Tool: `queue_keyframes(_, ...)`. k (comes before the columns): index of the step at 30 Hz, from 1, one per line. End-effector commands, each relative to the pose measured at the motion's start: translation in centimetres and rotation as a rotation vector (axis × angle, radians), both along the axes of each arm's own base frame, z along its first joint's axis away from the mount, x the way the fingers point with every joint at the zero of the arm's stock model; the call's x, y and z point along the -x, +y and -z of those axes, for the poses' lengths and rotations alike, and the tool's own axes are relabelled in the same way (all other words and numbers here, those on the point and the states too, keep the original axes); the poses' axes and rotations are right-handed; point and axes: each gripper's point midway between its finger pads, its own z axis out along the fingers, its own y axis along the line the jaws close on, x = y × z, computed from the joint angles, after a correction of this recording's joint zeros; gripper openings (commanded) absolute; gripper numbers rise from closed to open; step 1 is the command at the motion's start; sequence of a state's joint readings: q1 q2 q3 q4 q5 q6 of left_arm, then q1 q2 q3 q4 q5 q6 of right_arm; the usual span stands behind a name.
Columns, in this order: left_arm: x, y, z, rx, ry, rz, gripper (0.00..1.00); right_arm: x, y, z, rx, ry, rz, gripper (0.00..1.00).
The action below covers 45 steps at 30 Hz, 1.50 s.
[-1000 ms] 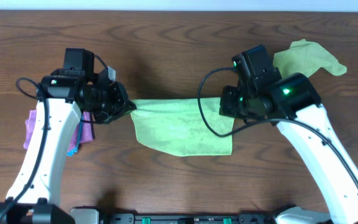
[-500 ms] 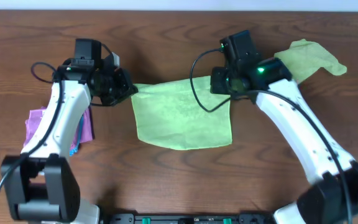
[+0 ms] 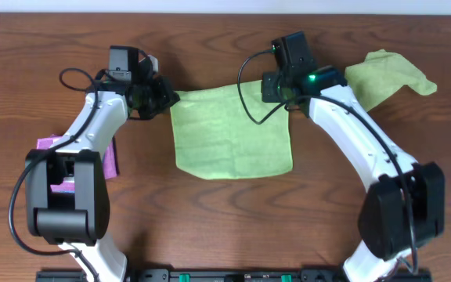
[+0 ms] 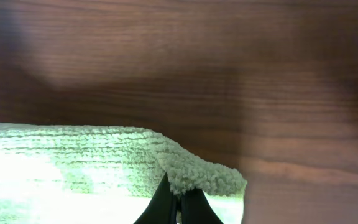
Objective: Fold the cloth
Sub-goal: 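Lay the stretched cloth flat on the table and release both grippers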
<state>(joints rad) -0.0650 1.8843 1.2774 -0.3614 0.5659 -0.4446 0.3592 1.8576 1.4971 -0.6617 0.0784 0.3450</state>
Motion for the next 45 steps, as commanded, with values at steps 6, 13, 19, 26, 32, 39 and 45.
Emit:
queue_keyframes(6,-4.1,1.0,-0.7,-0.212,-0.188,-0.071,0.18,-4.4,-3.9,0.7,0.142,-0.119,0.073,0.22)
queue_keyframes(13,-4.6,1.9,-0.6,-0.289,-0.21,-0.115,0.95,-5.5,-4.5,0.2,0.192,-0.173,0.077,0.99)
queue_keyframes(19,-3.7,1.4,-0.1,-0.261,-0.164,-0.09,0.95,-3.9,-4.9,-0.7,0.171,-0.132,0.119,0.99)
queue_keyframes(26,1.3,-0.9,1.5,-0.134,0.057,0.009,0.95,1.8,-4.9,-2.1,-0.001,0.059,0.188,0.99)
queue_keyframes(32,6.8,-0.5,-1.2,-0.157,0.163,0.092,0.95,8.0,-6.2,-1.7,-0.114,0.324,0.256,0.99)
queue_keyframes(39,11.7,0.0,-5.8,-0.143,0.229,0.058,0.95,12.2,-6.8,-2.5,-0.189,0.462,0.308,0.99)
queue_keyframes(45,14.4,-0.4,-5.3,-0.076,0.324,-0.002,0.95,15.3,-7.5,-3.4,-0.248,0.479,0.342,0.99)
